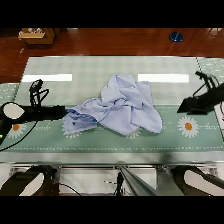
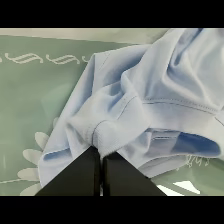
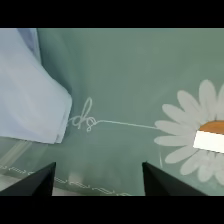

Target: Fold the shirts.

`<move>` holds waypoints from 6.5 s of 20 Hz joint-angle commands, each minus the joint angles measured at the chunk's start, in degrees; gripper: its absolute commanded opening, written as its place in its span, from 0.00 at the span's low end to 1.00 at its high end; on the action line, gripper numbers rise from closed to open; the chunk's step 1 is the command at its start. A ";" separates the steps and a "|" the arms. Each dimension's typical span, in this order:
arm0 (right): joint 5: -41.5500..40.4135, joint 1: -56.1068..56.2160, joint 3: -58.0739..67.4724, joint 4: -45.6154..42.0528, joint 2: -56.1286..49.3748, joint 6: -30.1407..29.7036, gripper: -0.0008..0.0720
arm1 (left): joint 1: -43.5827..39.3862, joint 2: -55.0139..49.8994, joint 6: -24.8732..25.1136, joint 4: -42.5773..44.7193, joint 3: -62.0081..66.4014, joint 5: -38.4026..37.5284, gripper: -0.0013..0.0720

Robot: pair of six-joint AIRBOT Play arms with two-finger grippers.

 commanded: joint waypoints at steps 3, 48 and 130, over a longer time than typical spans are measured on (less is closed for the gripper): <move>-15.04 -1.25 -24.37 15.93 8.44 -1.44 0.85 | -0.02 -0.04 0.00 0.00 -0.02 -0.02 0.05; -10.40 8.57 43.17 10.60 30.34 8.02 0.03 | 17.94 8.76 -4.35 13.55 74.16 -47.17 0.05; -29.57 12.98 -0.92 10.29 -3.48 5.88 0.03 | 17.97 -20.74 17.73 -14.84 -3.58 -5.81 0.65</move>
